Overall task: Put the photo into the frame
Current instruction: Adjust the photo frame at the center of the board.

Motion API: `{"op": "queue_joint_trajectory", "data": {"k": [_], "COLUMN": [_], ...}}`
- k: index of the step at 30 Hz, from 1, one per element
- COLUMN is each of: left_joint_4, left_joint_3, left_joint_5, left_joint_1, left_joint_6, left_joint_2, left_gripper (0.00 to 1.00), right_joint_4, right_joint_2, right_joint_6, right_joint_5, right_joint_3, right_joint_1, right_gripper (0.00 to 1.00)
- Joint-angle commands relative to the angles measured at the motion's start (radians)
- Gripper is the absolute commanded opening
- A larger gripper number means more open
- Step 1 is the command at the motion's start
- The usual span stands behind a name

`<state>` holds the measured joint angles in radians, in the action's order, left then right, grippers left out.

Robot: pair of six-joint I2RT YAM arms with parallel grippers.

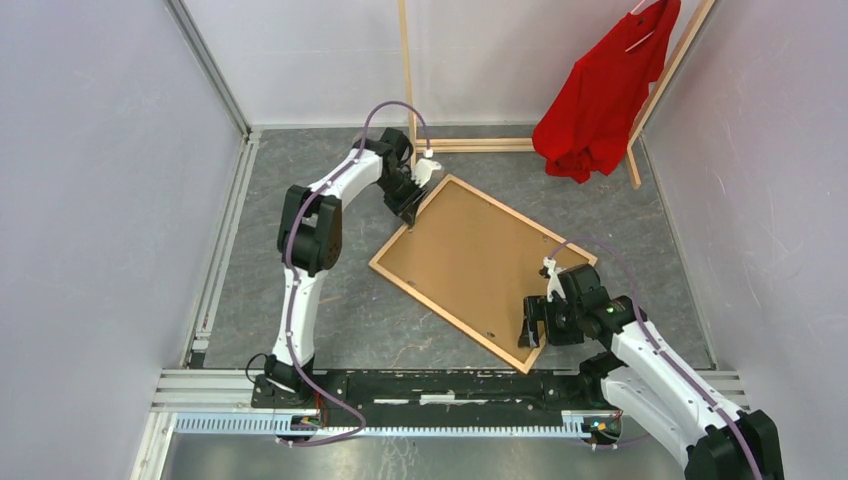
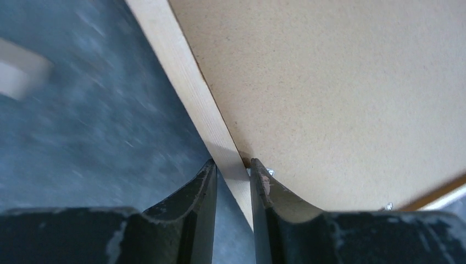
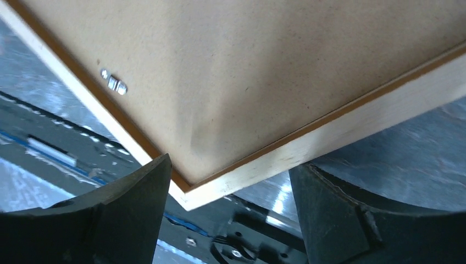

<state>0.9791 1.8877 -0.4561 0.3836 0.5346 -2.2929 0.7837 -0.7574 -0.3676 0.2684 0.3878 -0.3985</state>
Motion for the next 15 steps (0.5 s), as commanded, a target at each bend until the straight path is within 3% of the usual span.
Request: {"op": "queue_joint_trajectory", "data": {"k": [1,4,8,15], "left_joint_4": [-0.014,0.018,0.036,0.153], "left_joint_3": [0.197,0.297,0.320,0.226], "left_joint_5": [-0.077,-0.076,-0.060,-0.061], "left_joint_1": [0.072,0.072,0.070,0.023], "left_joint_6": [-0.041,-0.042,-0.028,0.064], "left_joint_2": [-0.125,-0.167,-0.145,0.034], "left_gripper": [0.34,0.34,0.37,0.55], "right_joint_4": [-0.318,-0.433,-0.532,-0.309], "right_joint_2": [-0.014,-0.038,-0.075,-0.146], "right_joint_6": [-0.082,-0.148,-0.198,-0.040], "right_joint_5": [0.205,0.269,0.300,0.304], "right_joint_3": [-0.049,-0.093,-0.086,0.043], "right_joint_1": [-0.018,-0.055,-0.138,-0.145], "right_gripper": [0.85,0.84,0.86,0.87]}}
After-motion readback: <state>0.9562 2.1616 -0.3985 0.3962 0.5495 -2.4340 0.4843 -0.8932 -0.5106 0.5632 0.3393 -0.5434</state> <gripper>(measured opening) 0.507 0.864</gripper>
